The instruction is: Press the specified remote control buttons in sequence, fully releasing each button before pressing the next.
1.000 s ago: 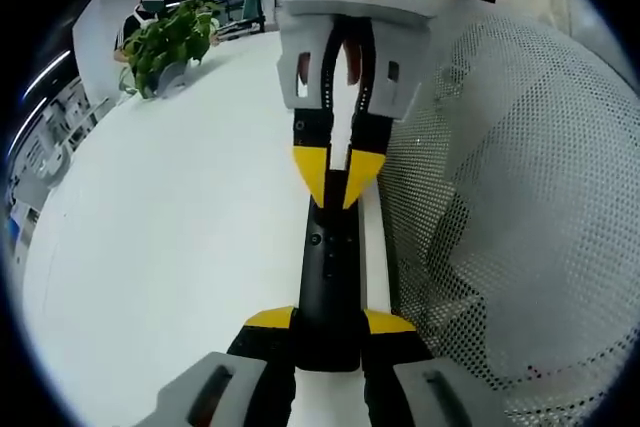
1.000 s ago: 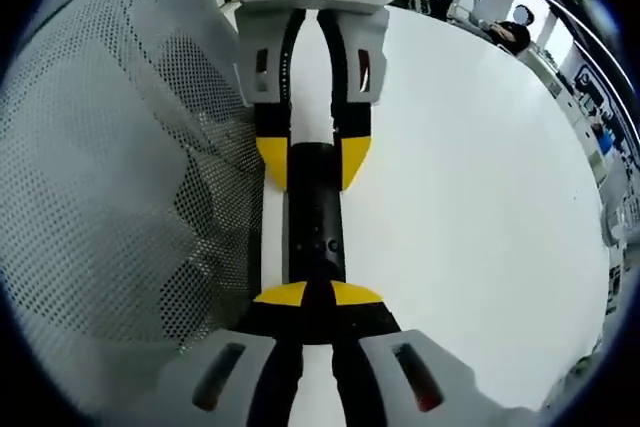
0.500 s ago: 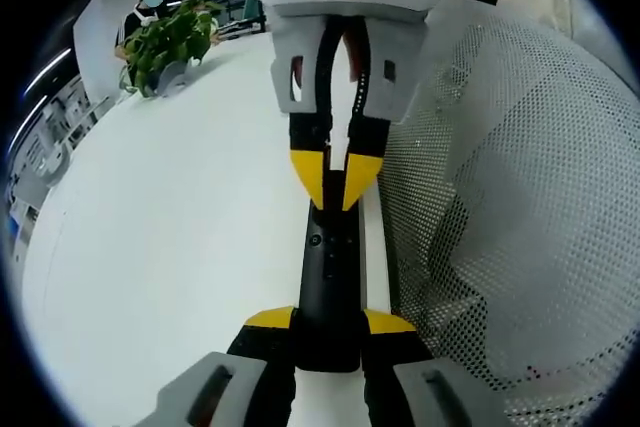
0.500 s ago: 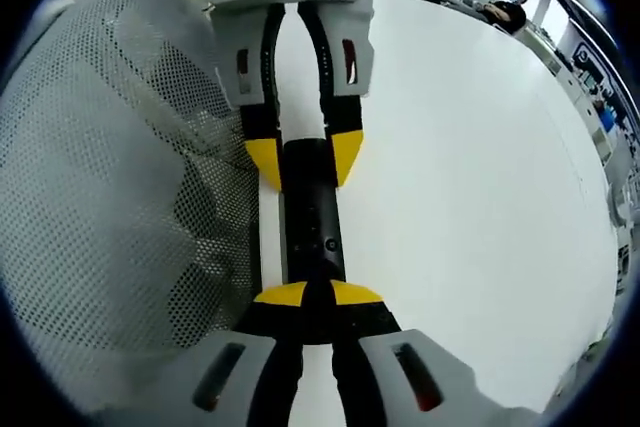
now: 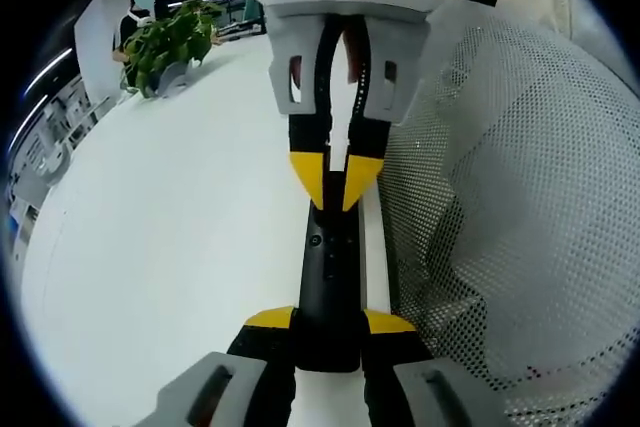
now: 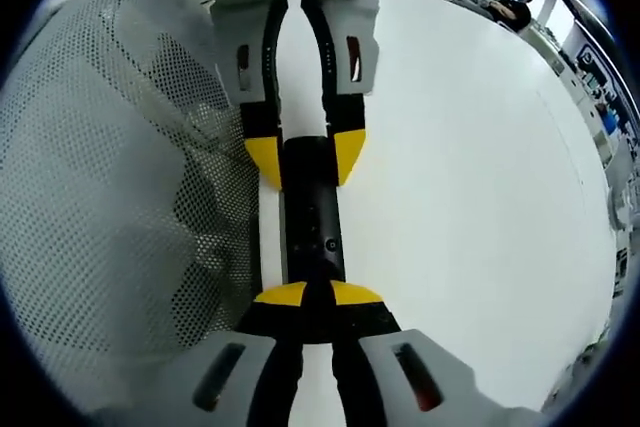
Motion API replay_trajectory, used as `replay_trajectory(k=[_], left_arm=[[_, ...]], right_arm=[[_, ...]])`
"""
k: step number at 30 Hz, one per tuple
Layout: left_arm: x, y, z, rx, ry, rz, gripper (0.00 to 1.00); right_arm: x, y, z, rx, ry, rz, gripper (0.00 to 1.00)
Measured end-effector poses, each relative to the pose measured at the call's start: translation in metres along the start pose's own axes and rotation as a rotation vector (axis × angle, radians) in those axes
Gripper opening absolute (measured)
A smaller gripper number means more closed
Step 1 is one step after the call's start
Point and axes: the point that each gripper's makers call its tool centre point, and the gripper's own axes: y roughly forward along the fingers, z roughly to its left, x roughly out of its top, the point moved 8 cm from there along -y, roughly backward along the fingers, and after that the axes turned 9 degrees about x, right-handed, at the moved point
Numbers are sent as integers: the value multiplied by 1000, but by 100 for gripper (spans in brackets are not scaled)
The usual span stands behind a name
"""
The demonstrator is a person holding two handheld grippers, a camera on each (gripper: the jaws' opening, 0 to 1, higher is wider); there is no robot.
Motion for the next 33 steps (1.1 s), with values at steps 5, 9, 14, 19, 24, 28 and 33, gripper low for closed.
replay_trajectory(k=[5, 9, 14, 19, 24, 28, 33], left_arm=[[0, 0, 0, 0, 0, 0, 24], [0, 0, 0, -1, 0, -1, 24], [-1, 0, 0, -3, -1, -3, 24], [-1, 0, 1, -5, 0, -3, 24], [-1, 0, 1, -4, 1, -2, 24], [-1, 0, 1, -4, 2, -2, 24], [-1, 0, 1, -9, -3, -6, 24]], right_arm=[[-3, -1, 1, -12, 50, -51, 6], [-3, 1, 2, -25, 25, -57, 6], [0, 2, 0, -14, 10, -45, 6], [0, 3, -1, -3, -3, -48, 6], [2, 4, -2, 6, -7, -31, 6], [6, 5, 1, -13, -64, 9, 6], [11, 7, 5, -29, -112, 69, 6]])
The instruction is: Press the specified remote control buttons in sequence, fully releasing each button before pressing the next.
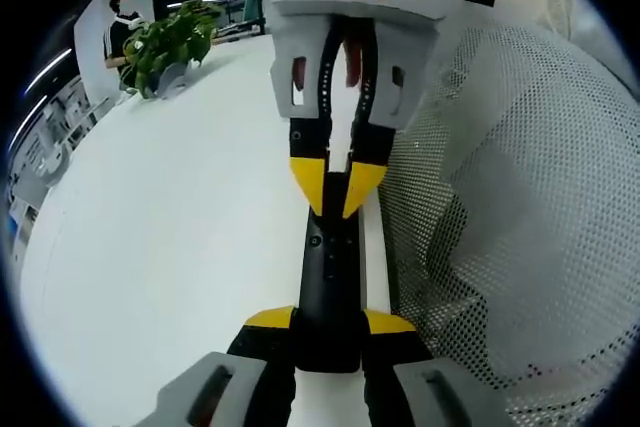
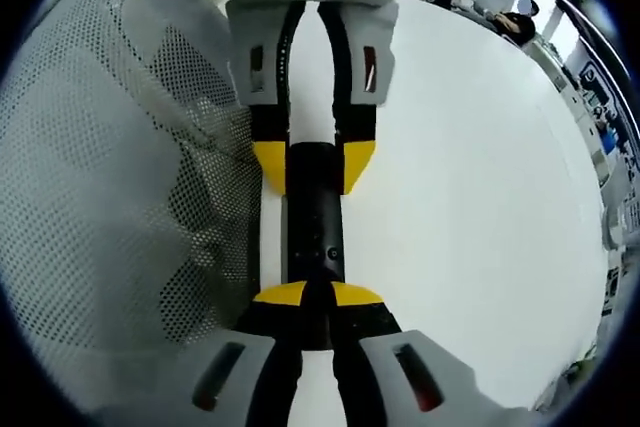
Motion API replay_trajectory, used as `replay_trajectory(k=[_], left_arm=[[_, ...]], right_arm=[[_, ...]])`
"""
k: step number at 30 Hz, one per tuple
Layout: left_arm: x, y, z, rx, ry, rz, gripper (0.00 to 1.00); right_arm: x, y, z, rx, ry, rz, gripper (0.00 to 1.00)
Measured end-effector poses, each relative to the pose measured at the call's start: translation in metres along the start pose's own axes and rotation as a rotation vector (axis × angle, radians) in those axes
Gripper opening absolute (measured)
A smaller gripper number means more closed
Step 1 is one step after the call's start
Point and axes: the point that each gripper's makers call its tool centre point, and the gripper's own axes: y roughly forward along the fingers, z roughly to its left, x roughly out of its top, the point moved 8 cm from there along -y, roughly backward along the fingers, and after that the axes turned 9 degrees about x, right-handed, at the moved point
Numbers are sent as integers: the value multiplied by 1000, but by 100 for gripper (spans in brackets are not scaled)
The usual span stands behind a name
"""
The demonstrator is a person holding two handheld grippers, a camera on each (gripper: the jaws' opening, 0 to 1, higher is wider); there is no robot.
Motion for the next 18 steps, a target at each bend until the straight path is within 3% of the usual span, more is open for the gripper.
replay_trajectory(k=[8, 10, 18], left_arm=[[0, 0, 1, -13, -13, -7, 24], [-1, 0, 1, -14, -14, -10, 24], [-1, 0, 1, -11, -12, -11, 24]], right_arm=[[2, 0, -1, 1, -6, 36, 6], [0, 0, 1, -11, -14, 22, 6], [-9, -3, -4, 23, 102, -102, 6]])
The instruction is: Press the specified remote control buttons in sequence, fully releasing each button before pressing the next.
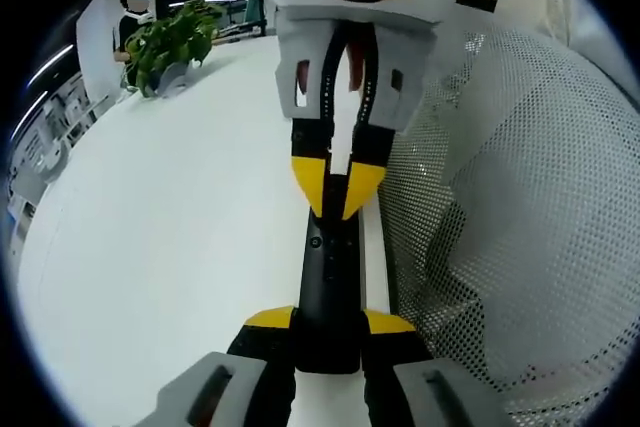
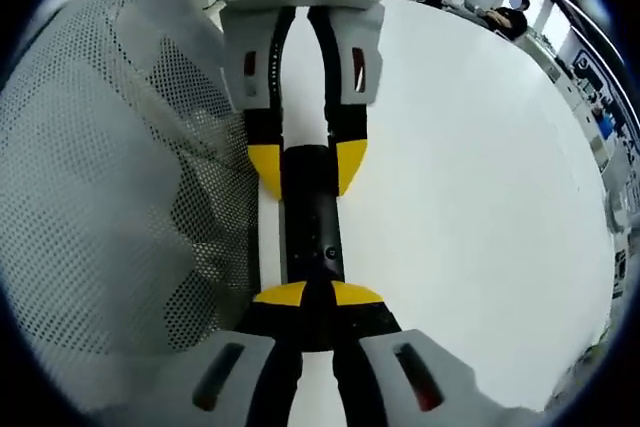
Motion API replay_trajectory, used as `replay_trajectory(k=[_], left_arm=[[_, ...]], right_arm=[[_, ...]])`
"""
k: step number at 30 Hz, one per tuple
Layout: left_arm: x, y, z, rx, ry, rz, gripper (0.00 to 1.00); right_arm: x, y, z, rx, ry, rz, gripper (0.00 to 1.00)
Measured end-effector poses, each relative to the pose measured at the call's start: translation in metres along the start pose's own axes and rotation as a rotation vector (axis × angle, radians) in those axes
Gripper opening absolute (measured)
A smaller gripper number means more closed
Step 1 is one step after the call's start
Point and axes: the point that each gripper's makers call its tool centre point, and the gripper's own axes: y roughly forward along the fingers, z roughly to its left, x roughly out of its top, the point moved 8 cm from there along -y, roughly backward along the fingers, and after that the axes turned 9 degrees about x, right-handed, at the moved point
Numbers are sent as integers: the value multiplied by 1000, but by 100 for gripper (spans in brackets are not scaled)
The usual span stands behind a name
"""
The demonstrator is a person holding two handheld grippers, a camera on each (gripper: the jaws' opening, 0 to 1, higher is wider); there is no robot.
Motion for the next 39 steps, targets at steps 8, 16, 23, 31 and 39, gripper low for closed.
replay_trajectory(k=[8, 16, 23, 31, 39], left_arm=[[0, -1, 0, -1, 4, 2, 24], [0, -1, 0, -3, 4, 3, 24], [0, -1, 0, -2, 12, 6, 24], [0, -1, 0, -3, 17, 7, 24], [0, -1, 1, -6, 15, 7, 24]], right_arm=[[0, 0, 4, -37, 3, -47, 6], [3, 0, 4, -24, -7, -30, 6], [6, 2, 6, -37, -82, 6, 5], [9, 4, 5, -31, -113, 53, 5], [12, 5, 4, -11, -97, 85, 5]])
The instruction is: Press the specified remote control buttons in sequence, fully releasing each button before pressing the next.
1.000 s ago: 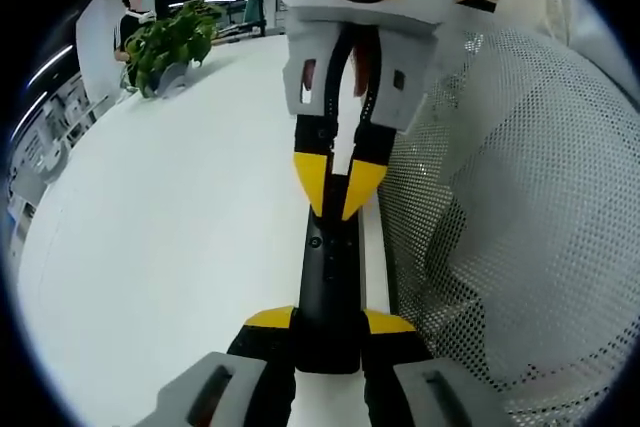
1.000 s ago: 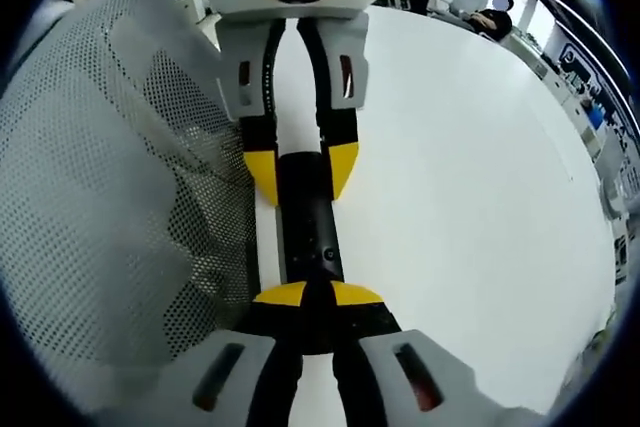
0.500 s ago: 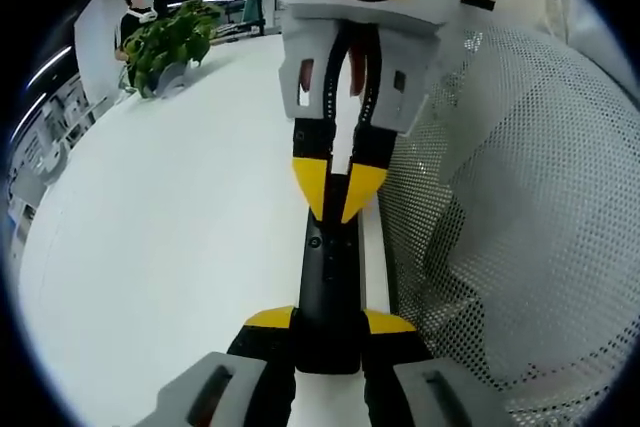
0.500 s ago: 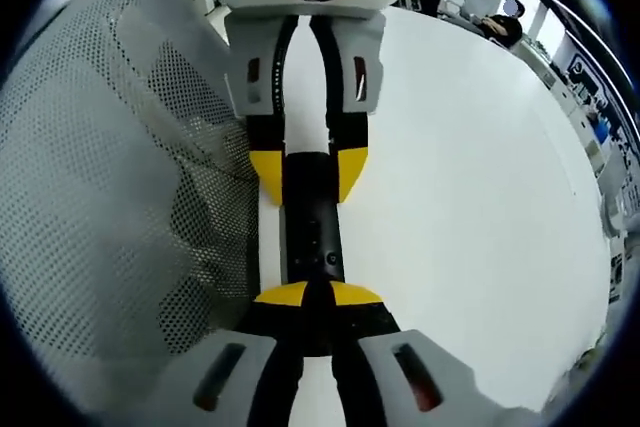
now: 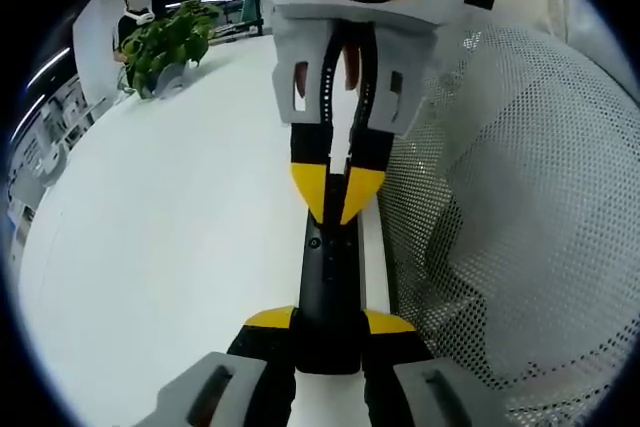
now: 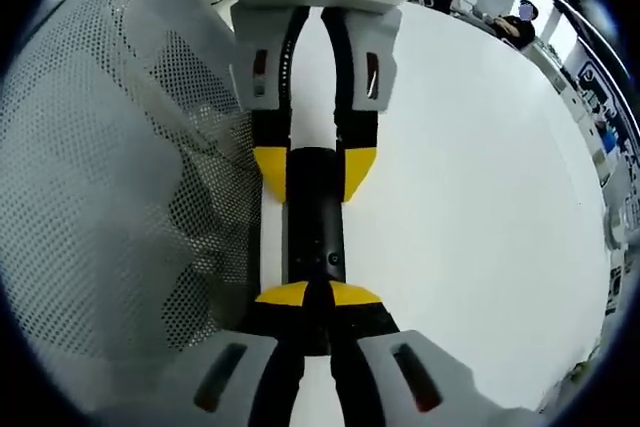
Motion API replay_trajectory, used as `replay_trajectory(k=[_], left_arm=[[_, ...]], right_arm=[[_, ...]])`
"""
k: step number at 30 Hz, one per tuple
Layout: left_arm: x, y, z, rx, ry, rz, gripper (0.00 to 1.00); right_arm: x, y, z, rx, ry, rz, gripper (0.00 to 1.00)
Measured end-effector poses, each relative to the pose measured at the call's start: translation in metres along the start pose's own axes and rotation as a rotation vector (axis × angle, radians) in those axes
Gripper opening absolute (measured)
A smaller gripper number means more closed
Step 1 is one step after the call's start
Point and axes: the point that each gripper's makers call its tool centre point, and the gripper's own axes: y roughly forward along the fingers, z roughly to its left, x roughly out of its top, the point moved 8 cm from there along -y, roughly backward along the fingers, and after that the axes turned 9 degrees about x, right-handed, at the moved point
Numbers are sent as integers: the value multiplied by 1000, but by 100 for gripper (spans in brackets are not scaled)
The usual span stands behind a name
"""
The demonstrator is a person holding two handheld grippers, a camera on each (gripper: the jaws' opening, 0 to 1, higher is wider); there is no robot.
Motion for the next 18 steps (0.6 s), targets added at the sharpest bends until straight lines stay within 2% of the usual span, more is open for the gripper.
replay_trajectory(k=[3, 6, 10, 12, 18], left_arm=[[0, 0, 0, 0, -1, 0, 24], [0, 0, 0, 1, -1, -2, 24], [0, 0, 0, 3, 0, -4, 24], [0, 0, -1, 3, -1, -5, 24], [-1, 0, -1, 4, -2, -5, 24]], right_arm=[[-1, 0, 2, -19, 0, 3, 5], [-6, -1, 3, -42, 56, -74, 5], [-9, -2, 6, -67, 54, -103, 5], [-9, -3, 6, -64, 100, -127, 5], [-10, -3, 4, -52, 127, -149, 5]])
